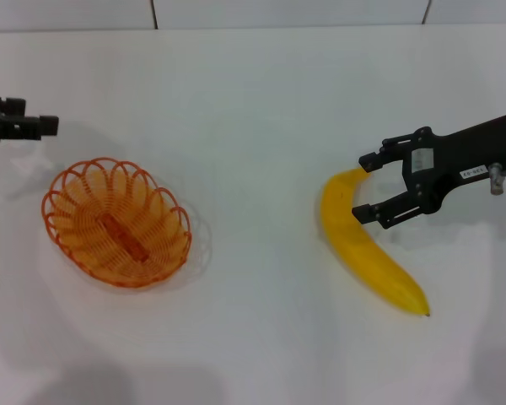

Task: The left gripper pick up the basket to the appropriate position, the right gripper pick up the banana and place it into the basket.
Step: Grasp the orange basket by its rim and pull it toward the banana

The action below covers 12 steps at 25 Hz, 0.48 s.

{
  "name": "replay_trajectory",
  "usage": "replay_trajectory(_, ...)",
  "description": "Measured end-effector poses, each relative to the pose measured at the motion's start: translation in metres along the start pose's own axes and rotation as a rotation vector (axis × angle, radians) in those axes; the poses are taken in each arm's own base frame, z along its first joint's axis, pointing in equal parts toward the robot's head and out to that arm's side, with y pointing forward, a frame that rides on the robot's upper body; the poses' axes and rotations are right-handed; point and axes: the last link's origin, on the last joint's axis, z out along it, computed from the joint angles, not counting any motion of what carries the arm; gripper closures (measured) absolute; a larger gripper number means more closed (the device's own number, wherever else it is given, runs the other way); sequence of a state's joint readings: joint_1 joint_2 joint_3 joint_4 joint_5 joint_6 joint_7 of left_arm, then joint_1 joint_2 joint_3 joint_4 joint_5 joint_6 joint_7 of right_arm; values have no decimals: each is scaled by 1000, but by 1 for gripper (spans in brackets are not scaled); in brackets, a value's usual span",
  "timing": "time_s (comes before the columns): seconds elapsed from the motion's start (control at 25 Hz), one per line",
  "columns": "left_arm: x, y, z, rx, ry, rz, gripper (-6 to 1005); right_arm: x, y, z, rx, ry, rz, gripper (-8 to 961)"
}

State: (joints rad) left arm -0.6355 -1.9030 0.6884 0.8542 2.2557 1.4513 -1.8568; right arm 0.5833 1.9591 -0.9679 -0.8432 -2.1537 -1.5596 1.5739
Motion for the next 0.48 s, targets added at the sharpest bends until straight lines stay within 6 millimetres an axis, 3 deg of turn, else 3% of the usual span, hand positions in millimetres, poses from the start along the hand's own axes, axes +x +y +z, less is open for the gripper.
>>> replay_trajectory(0.48,-10,9,43,61,-232,52,244,-3,0,2,-7,-3,-3,56)
